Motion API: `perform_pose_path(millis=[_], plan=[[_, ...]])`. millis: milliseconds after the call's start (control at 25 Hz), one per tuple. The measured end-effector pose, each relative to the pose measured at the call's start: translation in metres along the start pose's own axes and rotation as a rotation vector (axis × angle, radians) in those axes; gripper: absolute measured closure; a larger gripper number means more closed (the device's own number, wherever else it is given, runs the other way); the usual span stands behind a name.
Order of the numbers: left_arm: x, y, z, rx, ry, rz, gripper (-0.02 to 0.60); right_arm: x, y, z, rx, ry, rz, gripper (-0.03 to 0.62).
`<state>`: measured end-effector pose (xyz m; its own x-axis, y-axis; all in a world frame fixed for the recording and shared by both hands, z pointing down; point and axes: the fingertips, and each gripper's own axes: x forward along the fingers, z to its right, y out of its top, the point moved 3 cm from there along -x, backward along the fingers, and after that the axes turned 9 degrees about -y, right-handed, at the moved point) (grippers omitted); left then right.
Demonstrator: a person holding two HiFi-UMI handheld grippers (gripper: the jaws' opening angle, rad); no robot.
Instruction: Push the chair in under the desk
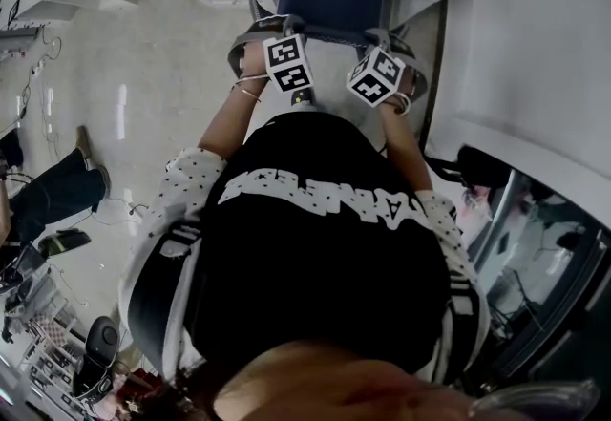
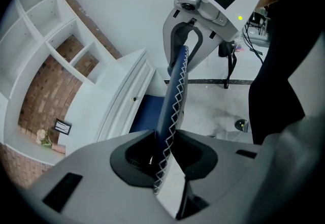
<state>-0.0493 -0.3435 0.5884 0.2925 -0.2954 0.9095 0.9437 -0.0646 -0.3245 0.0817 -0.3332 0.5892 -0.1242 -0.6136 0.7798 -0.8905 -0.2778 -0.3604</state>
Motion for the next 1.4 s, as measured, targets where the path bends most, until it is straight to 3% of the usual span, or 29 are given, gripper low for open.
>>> perform_pose_path(millis=[320, 680, 1400], plan=[[0.002, 0.003, -0.015, 0.016, 0.001, 0.005, 0.456, 0.005, 0.004, 0.009, 0.011, 0.008, -0.008, 0.467], [0.016, -0.027, -0.056, 0.023, -0.026, 0.022, 0.456, 0.044, 0.039, 0.022, 0.010, 0.007, -0.042, 0.467], [0.013, -0.007, -0.054, 0.072, -0.030, 0.059, 0.453, 0.034, 0.025, 0.031, 0.061, -0.033, -0.068, 0.461]])
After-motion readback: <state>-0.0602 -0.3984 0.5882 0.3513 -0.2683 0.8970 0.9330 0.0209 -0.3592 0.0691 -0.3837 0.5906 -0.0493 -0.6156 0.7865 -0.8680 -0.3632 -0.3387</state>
